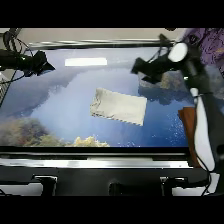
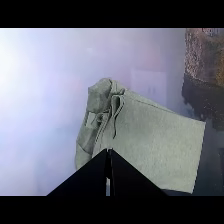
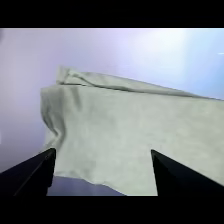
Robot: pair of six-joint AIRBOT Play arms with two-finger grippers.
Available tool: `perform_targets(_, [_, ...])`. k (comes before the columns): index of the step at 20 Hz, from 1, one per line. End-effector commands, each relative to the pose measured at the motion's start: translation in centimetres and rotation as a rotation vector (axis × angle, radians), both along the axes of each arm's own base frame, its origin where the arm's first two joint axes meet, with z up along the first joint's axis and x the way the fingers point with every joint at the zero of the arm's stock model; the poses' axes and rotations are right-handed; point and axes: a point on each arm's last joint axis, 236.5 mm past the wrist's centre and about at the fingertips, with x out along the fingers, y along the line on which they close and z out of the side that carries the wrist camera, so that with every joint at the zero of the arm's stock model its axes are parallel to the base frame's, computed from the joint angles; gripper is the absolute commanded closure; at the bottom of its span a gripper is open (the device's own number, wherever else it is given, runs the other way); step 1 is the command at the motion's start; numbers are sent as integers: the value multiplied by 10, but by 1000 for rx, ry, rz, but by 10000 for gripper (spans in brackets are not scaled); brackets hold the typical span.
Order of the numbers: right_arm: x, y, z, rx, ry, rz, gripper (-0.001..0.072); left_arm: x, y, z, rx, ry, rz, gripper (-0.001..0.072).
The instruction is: Fold the clothes and pants, and hang the long-sleeved shirts on hangers.
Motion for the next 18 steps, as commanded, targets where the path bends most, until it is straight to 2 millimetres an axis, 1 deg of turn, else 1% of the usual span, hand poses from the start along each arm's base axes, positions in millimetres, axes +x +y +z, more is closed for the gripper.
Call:
perform_targets(1, [-39, -77, -25, 11, 125, 84, 36, 0, 1, 0, 1, -2, 0, 689])
perform_targets(2, [-44, -80, -42, 101, 162, 81, 36, 1, 1, 0, 1, -2, 0, 689])
perform_targets(3, [-50, -78, -59, 197, 193, 71, 36, 1, 1, 0, 1, -2, 0, 689])
perform_targets(4, [-55, -74, -80, 281, 213, 56, 56, 1, 1, 0, 1, -2, 0, 688])
perform_targets(5, [-61, -70, -102, 333, 235, 30, 57, 1, 1, 0, 1, -2, 0, 689])
perform_targets(7, [-73, -62, -148, 373, 264, -18, 57, 1, 1, 0, 1, -2, 0, 688])
perform_targets(8, [-77, -59, -165, 385, 274, -42, 57, 1, 1, 0, 1, -2, 0, 689])
perform_targets(10, [-84, -53, -191, 405, 280, -72, 61, 1, 1, 0, 1, -1, 0, 688])
perform_targets(11, [-84, -49, -200, 410, 276, -79, 76, 1, 1, 0, 1, -1, 0, 688])
perform_targets(12, [-84, -46, -206, 403, 269, -76, 112, 1, 1, 0, 1, -1, 0, 688])
perform_targets(15, [-70, -43, -217, 361, 225, -104, 116, 1, 1, 0, 1, -1, 0, 689])
perform_targets(17, [-65, -35, -222, 355, 218, -113, 132, 1, 1, 0, 1, -1, 0, 689])
perform_targets(18, [-65, -30, -225, 359, 220, -112, 193, 1, 1, 0, 1, -1, 0, 688])
